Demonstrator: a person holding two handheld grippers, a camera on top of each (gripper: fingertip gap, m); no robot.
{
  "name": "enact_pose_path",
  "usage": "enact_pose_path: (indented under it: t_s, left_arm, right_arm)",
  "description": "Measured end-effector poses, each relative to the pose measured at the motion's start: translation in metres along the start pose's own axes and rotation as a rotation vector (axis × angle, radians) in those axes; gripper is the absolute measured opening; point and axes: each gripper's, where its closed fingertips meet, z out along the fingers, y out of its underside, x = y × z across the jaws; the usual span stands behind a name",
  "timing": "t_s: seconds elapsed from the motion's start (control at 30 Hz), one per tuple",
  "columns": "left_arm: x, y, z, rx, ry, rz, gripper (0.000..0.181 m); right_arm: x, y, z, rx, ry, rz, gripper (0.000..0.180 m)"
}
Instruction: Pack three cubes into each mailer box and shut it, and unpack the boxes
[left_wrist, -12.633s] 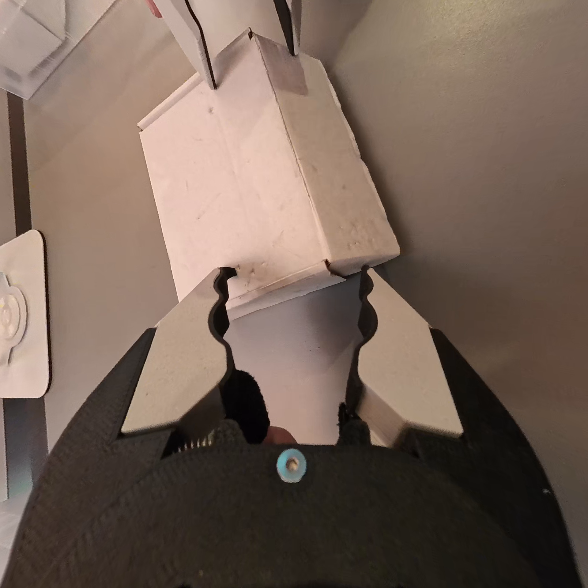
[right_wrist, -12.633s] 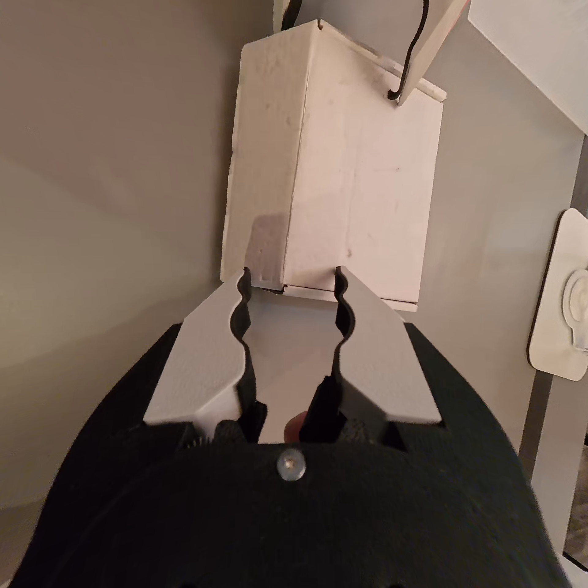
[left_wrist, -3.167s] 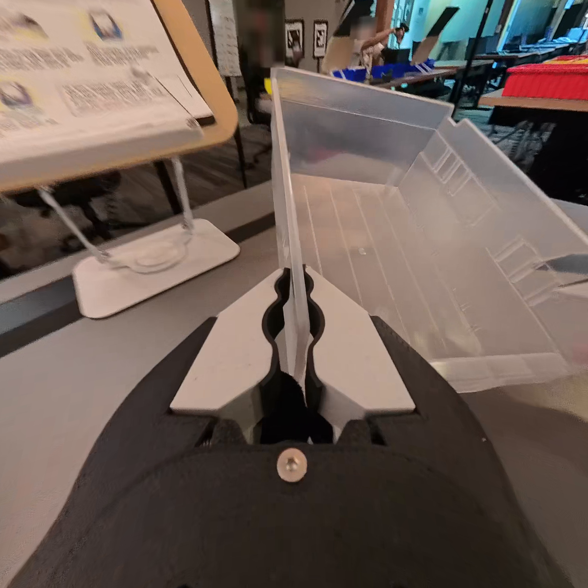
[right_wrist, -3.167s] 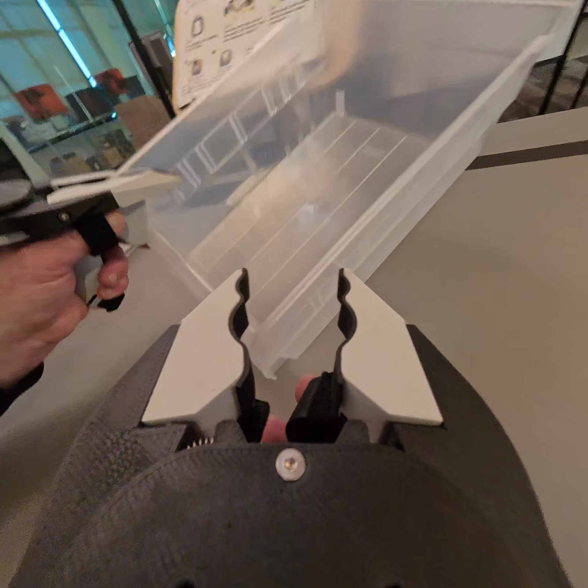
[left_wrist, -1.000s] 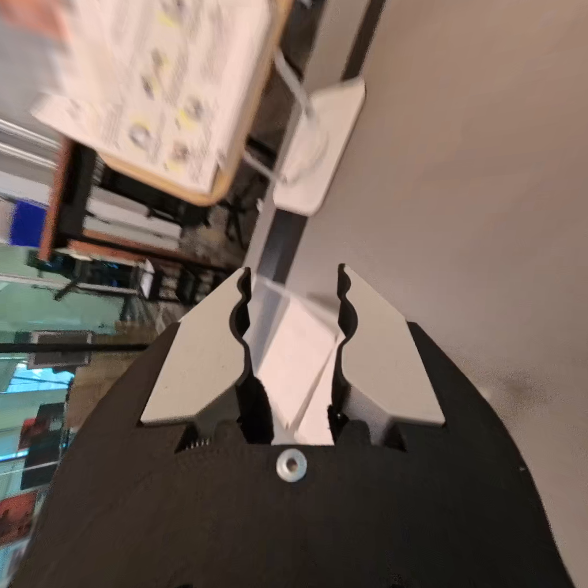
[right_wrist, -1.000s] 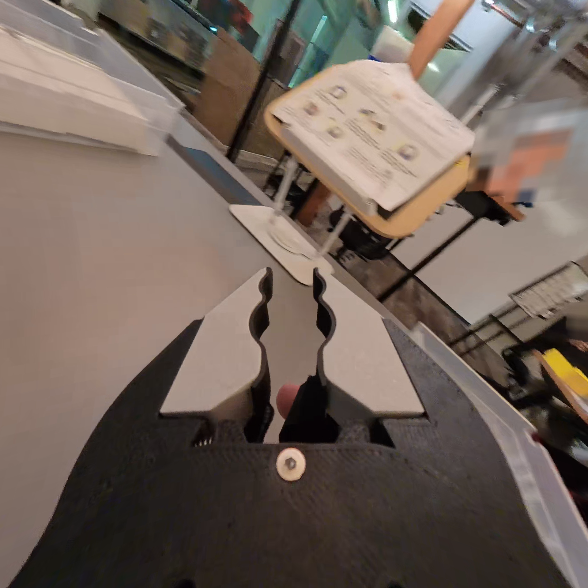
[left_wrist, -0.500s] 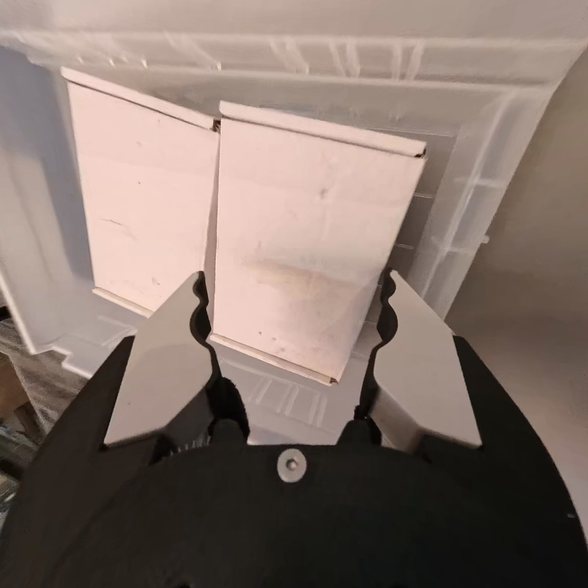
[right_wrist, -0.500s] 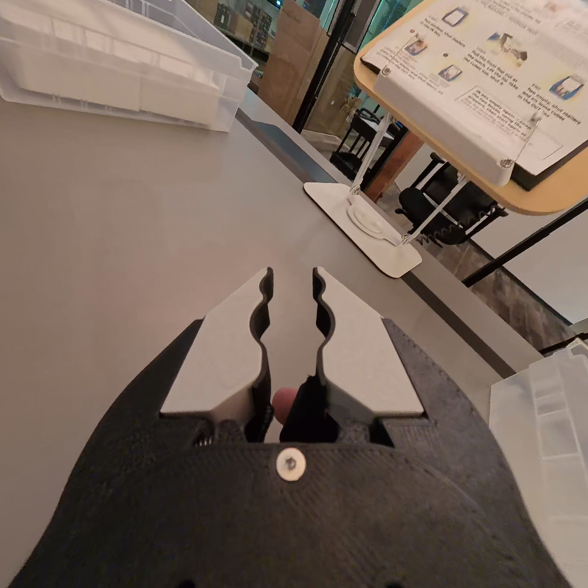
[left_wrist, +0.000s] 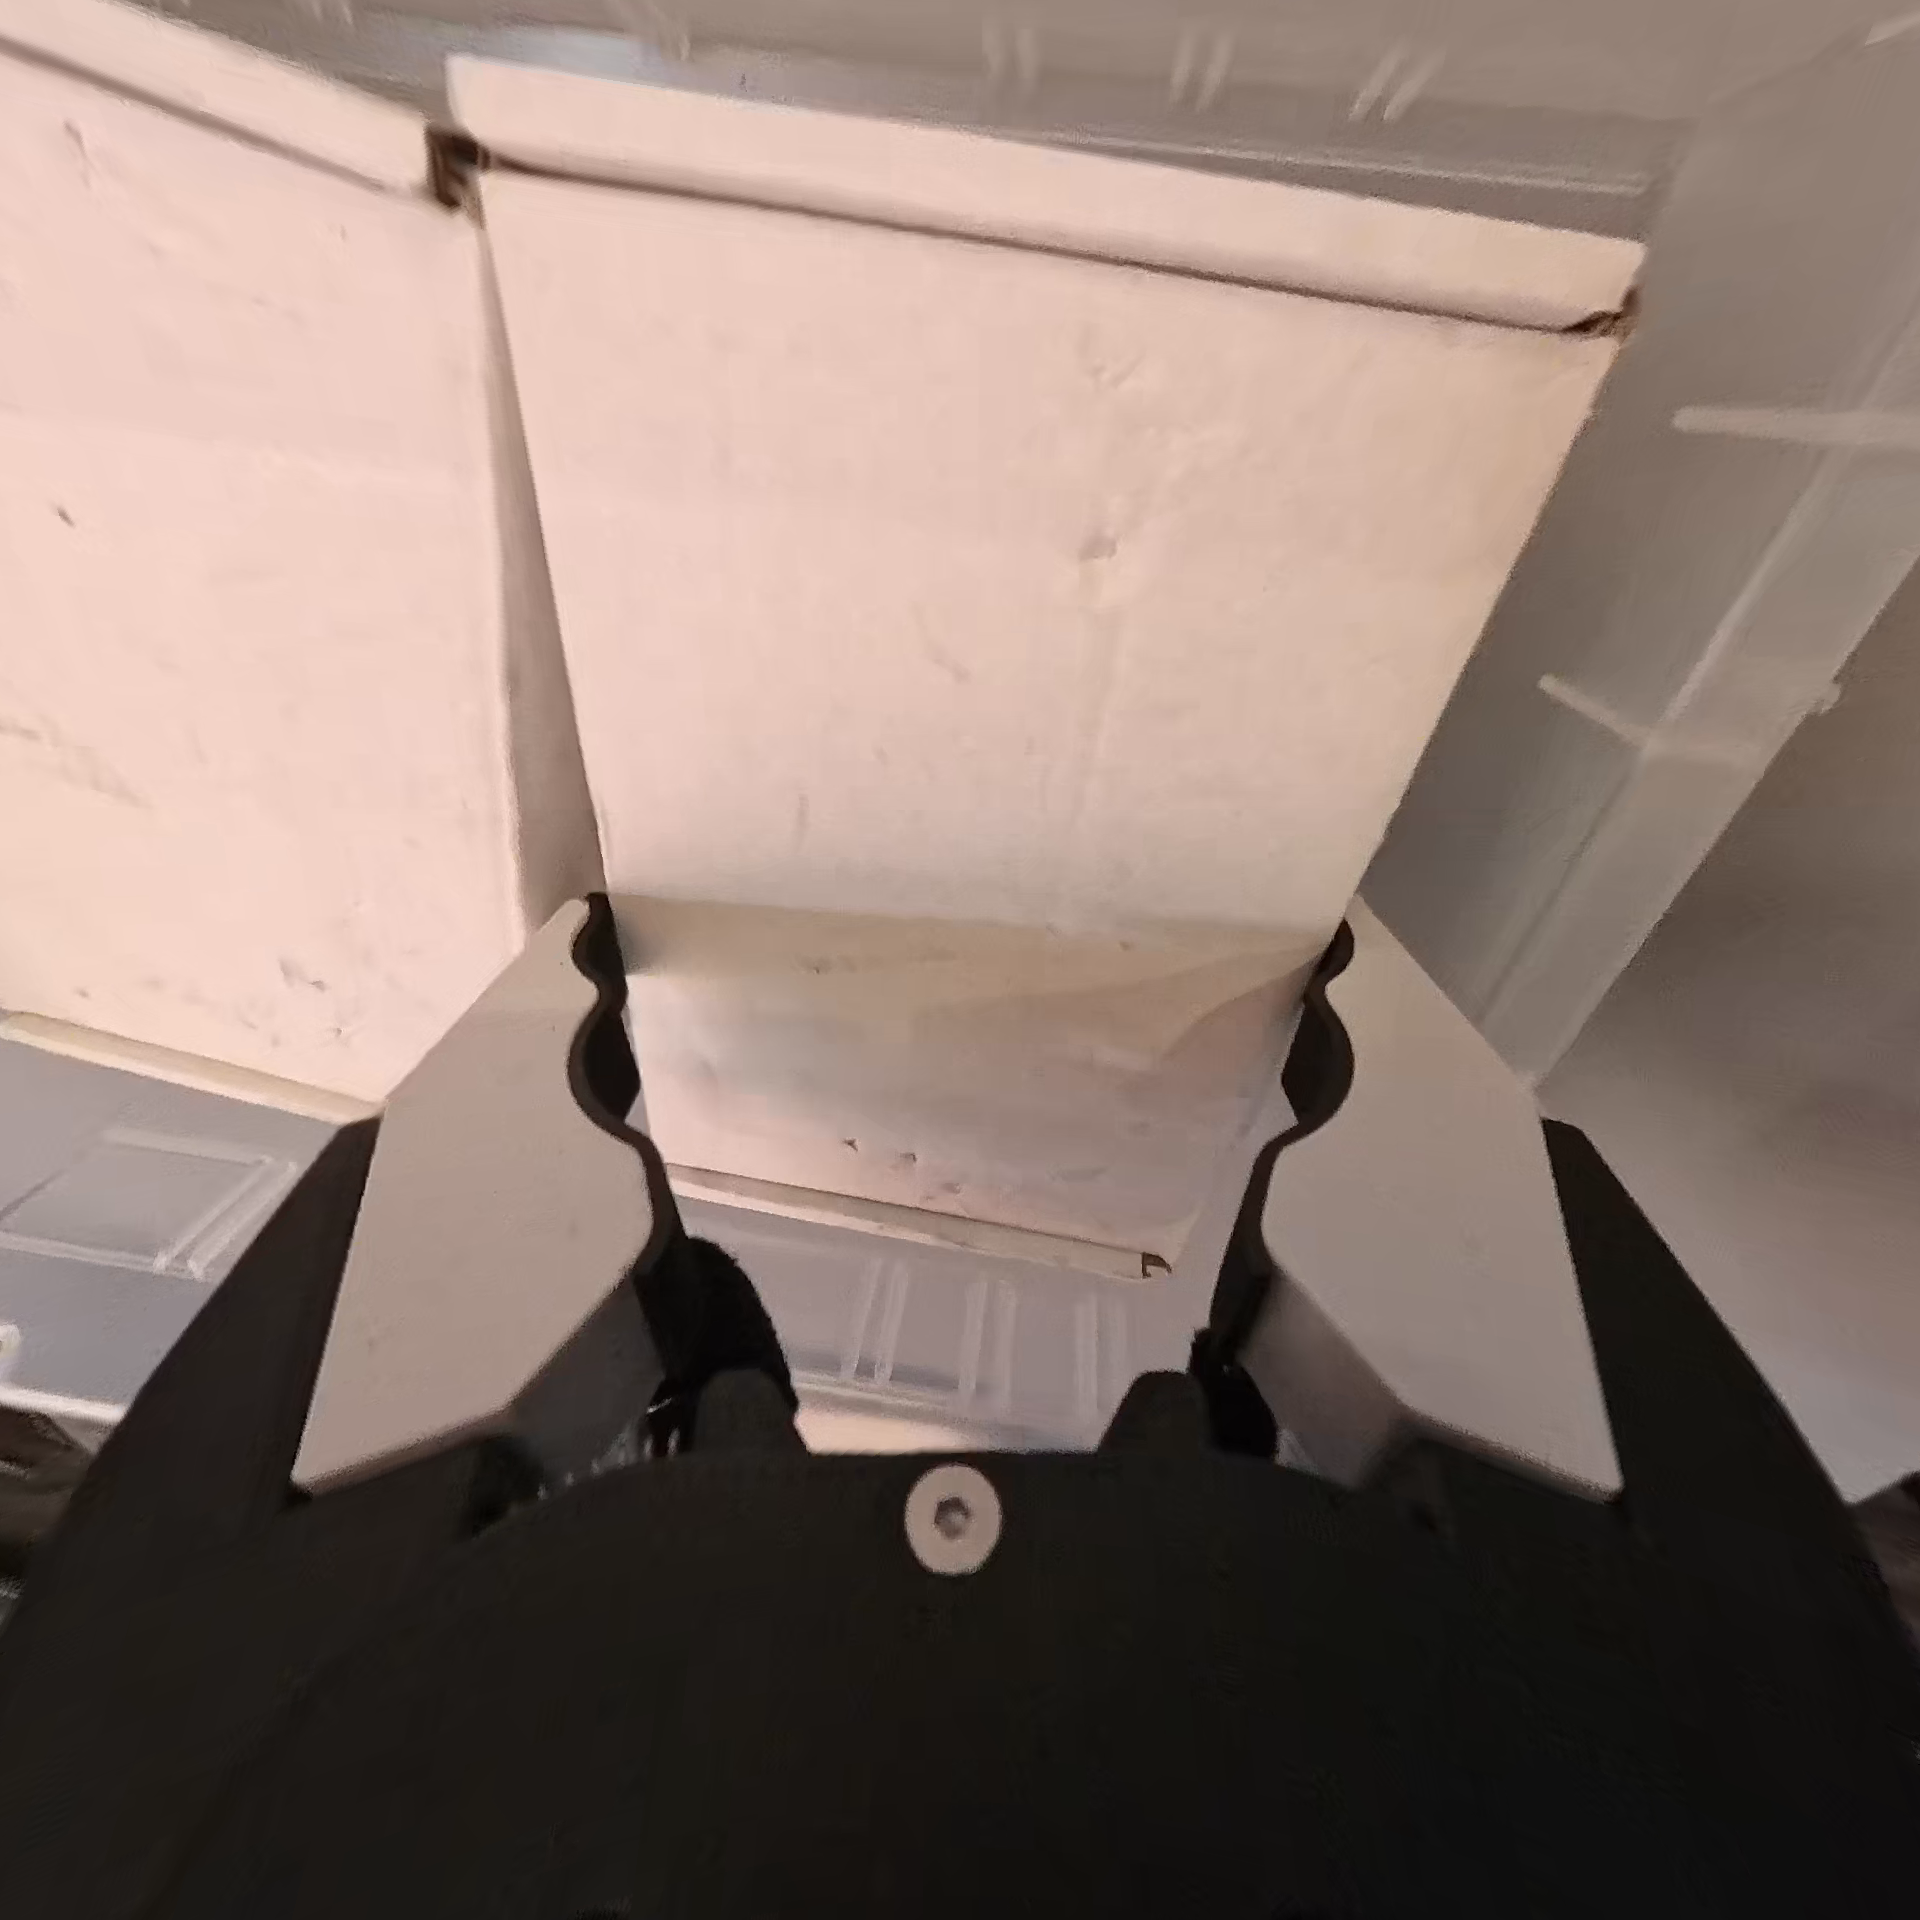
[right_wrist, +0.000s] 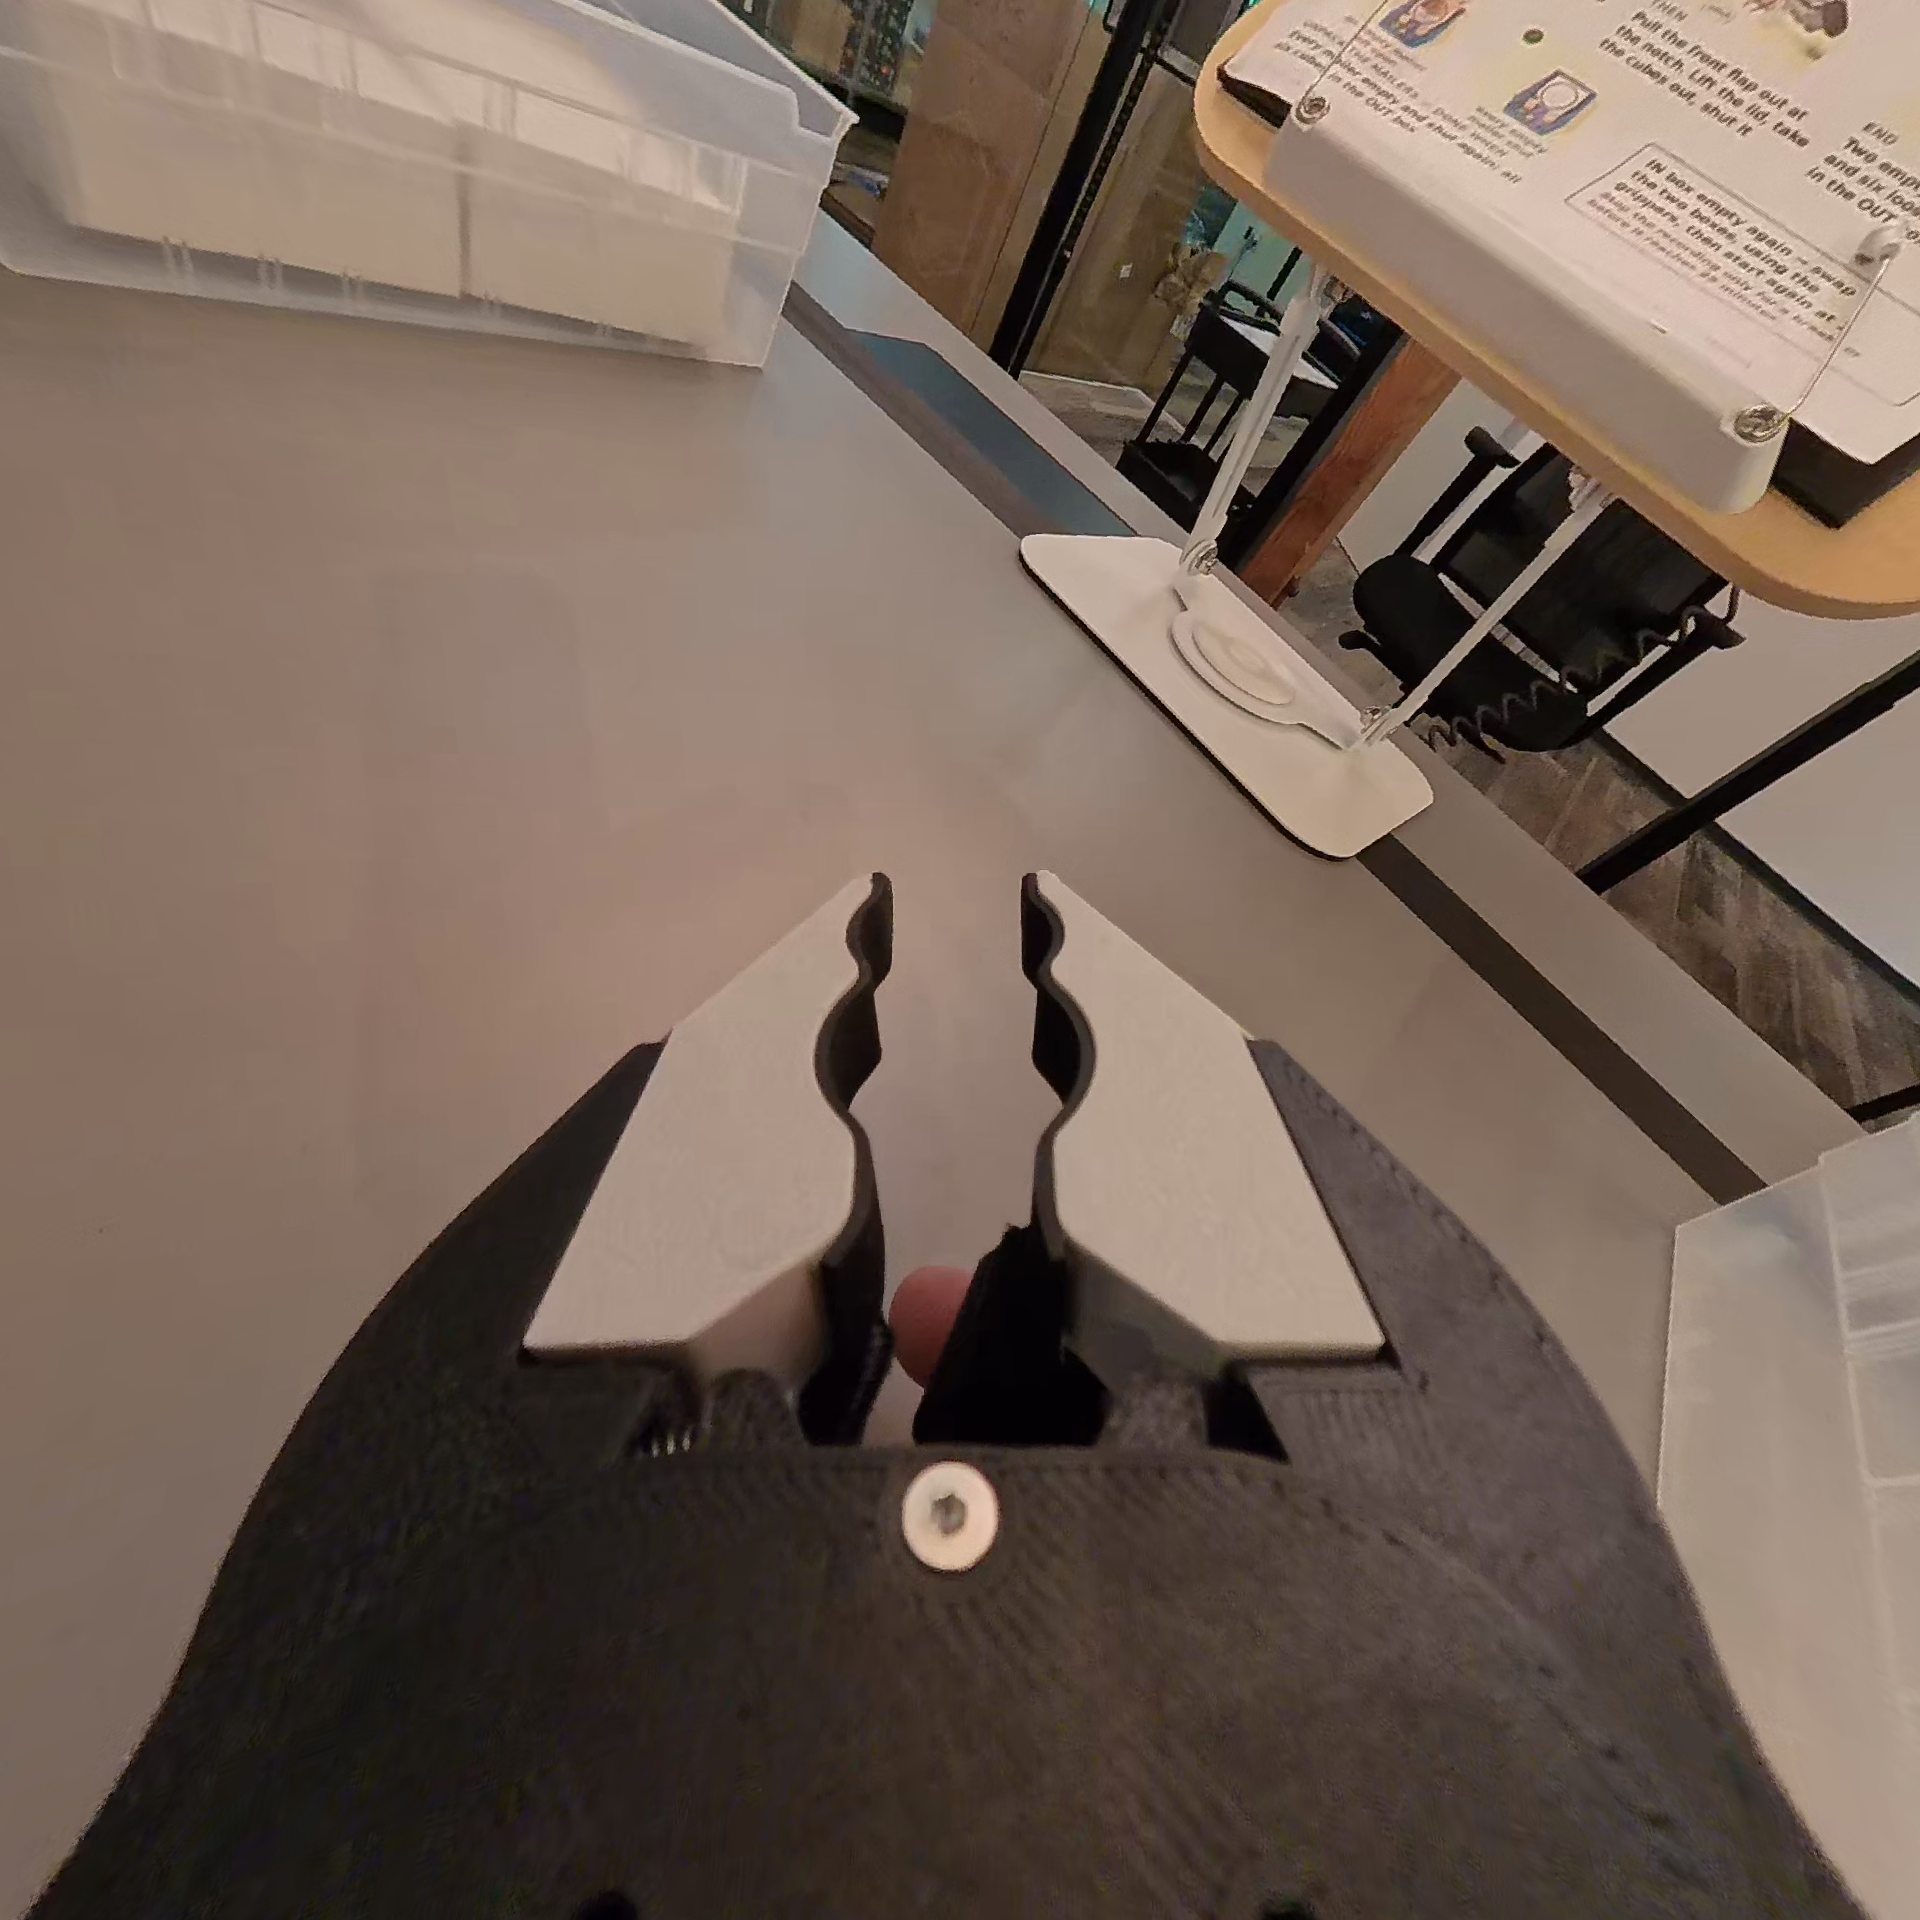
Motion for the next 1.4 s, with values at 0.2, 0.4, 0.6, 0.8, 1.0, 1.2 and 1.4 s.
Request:
enact_pose_path:
  t_s: [0.2, 0.4, 0.6, 0.8, 1.0, 1.2, 1.4]
  left_arm:
    - [-0.004, 0.002, 0.002, 0.005, -0.010, -0.026, 0.127]
    - [-0.006, 0.005, 0.006, -0.017, -0.014, 0.012, 0.129]
    - [-0.006, 0.007, 0.005, -0.026, -0.008, -0.016, 0.128]
    - [-0.009, 0.011, -0.009, 0.009, -0.060, -0.059, 0.127]
    - [-0.018, 0.013, -0.053, 0.028, -0.121, -0.086, 0.127]
    - [-0.025, -0.021, -0.114, 0.062, -0.196, -0.049, 0.127]
    - [-0.023, -0.126, -0.167, 0.154, -0.193, 0.079, 0.127]
  right_arm:
    - [-0.002, 0.000, -0.001, 0.001, -0.011, -0.004, 0.023]
    - [-0.005, 0.002, 0.001, -0.011, -0.018, -0.026, 0.023]
    - [-0.004, 0.001, 0.000, -0.006, -0.017, -0.023, 0.022]
    - [-0.006, 0.003, 0.001, -0.012, -0.023, -0.033, 0.022]
    - [-0.006, 0.001, 0.000, -0.002, -0.029, -0.029, 0.023]
    - [-0.007, -0.008, -0.005, 0.039, -0.038, -0.002, 0.023]
    - [0.002, -0.030, -0.020, 0.115, 0.053, -0.122, 0.034]
